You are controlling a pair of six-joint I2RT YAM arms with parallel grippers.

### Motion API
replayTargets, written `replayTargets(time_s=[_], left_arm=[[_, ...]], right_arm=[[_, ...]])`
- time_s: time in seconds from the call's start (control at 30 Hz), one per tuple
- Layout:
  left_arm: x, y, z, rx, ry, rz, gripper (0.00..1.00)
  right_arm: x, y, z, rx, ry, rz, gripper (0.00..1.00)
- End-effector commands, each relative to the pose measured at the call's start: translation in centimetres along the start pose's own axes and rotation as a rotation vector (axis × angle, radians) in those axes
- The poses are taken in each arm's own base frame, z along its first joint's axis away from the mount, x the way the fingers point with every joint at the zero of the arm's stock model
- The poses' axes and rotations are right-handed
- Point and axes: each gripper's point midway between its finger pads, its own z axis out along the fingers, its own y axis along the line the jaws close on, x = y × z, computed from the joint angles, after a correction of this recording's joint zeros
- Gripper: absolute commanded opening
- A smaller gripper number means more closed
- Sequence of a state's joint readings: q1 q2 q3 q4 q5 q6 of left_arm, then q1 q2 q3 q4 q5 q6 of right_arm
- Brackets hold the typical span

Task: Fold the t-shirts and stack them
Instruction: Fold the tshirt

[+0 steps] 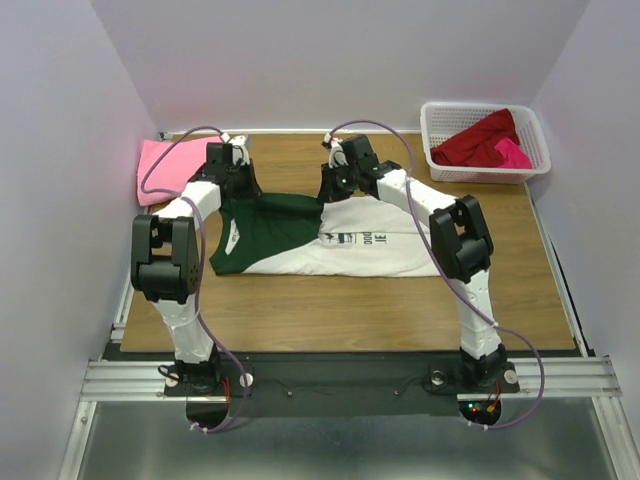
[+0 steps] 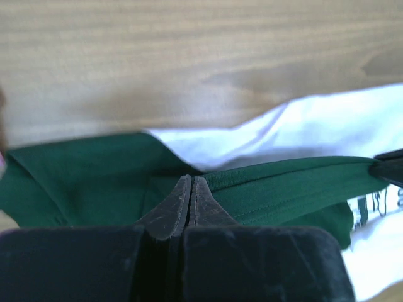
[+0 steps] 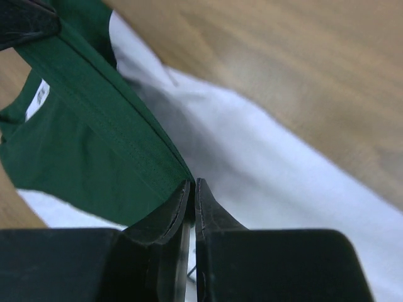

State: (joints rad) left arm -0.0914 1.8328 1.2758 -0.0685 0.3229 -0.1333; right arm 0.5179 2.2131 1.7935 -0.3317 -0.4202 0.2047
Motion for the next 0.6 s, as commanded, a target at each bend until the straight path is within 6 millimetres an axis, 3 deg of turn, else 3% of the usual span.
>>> replayTargets(time_s=[0.0,0.13,0.3,0.57], left_arm=[[-6.0,0.4,0.8,-0.021,-0.155,0.035,0.0],[-7.6,0.6,1.3,-0.028,-0.186,0.047,0.0],[-6.2,0.7,1.5,-0.028,-0.163,0.039,0.0],[-4.5,0.4,0.0,-0.014,-0.158,0.018,0.0]], right_arm=[[-3.4,-2.8,0.3,0.116,-0.085,-0.106,0.1],[-4.3,-3.4,0.5,0.142,-0.103,-0.153,0.1],[-2.8,-3.6,0.6,0.136,-0.073,-0.169,0.1],[-2.6,-2.3,-0.6,0.112,-0.081,-0.218,0.11]])
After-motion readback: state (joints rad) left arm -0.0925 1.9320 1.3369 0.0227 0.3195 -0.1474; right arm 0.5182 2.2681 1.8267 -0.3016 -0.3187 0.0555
